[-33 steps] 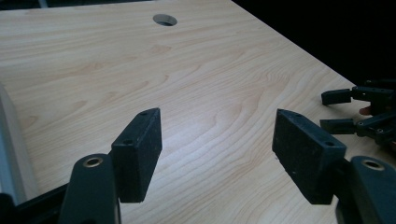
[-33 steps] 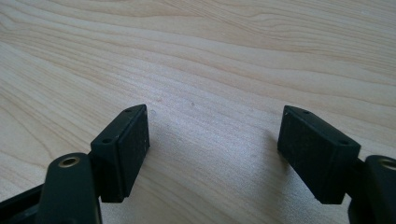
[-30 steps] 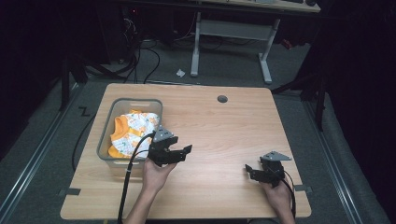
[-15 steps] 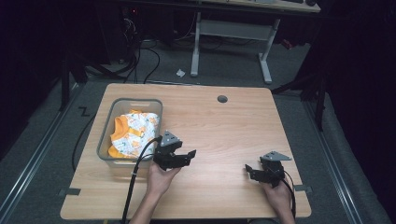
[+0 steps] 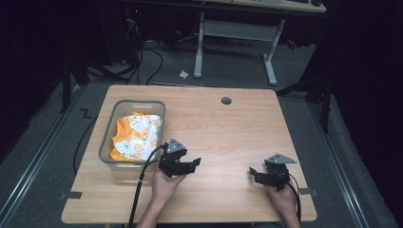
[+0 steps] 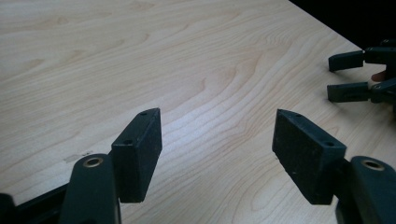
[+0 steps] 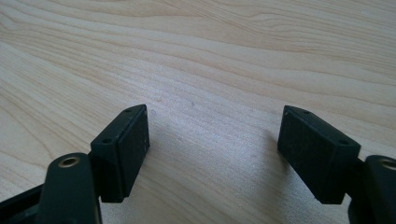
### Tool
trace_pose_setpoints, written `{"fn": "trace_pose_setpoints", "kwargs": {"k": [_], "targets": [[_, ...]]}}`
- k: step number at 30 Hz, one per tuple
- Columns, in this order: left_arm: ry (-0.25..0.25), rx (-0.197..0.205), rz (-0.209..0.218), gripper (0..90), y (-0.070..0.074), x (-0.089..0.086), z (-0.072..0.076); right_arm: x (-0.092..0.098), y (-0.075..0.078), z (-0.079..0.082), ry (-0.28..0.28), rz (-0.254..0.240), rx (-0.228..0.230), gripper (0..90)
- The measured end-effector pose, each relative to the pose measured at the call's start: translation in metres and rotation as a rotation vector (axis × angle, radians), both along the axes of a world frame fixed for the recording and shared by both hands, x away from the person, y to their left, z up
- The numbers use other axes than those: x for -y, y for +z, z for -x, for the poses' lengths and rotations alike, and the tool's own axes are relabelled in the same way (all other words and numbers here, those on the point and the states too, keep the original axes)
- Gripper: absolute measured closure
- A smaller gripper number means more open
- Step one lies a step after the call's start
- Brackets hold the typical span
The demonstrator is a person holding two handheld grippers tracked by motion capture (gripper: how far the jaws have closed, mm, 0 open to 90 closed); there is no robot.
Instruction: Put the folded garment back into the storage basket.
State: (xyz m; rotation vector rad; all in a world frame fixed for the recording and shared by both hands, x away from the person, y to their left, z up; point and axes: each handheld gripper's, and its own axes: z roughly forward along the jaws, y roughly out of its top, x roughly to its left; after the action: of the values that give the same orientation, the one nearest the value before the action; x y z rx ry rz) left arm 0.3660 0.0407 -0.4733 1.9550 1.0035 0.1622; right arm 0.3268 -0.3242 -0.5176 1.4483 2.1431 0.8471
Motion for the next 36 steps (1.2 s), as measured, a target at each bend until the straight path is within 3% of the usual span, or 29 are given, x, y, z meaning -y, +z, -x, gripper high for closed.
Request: {"fn": "trace_pose_setpoints", "kwargs": {"k": [9, 13, 14, 21, 25, 26, 27, 28, 36], "targets": [[0.000, -0.022, -0.029, 33.2, -0.015, 0.005, 0.002, 0.000, 0.000, 0.000, 0.000, 0.000, 0.000, 25.4], [0.003, -0.015, -0.061, 33.2, -0.020, 0.009, 0.004, 0.000, 0.000, 0.000, 0.000, 0.000, 0.000, 25.4], [0.000, -0.007, -0.089, 33.2, -0.023, 0.011, 0.005, 0.000, 0.000, 0.000, 0.000, 0.000, 0.000, 25.3], [0.013, -0.004, -0.127, 33.2, -0.035, 0.014, 0.007, 0.000, 0.000, 0.000, -0.001, -0.001, -0.001, 25.4], [0.039, 0.015, -0.198, 33.0, -0.047, 0.016, 0.007, 0.000, 0.000, 0.000, 0.000, 0.000, 0.000, 25.3], [0.046, 0.043, -0.210, 32.7, -0.050, 0.016, 0.009, 0.000, 0.000, 0.000, 0.000, 0.000, 0.000, 25.3], [0.046, 0.043, -0.210, 32.6, -0.050, 0.016, 0.009, 0.000, 0.000, 0.000, 0.000, 0.000, 0.000, 25.4], [0.059, 0.066, -0.240, 32.3, -0.051, 0.017, 0.011, 0.000, 0.000, 0.000, 0.000, 0.000, 0.000, 25.3], [0.089, 0.058, -0.245, 27.0, -0.051, 0.017, 0.011, 0.000, 0.000, 0.000, 0.000, 0.000, 0.000, 25.4]]}}
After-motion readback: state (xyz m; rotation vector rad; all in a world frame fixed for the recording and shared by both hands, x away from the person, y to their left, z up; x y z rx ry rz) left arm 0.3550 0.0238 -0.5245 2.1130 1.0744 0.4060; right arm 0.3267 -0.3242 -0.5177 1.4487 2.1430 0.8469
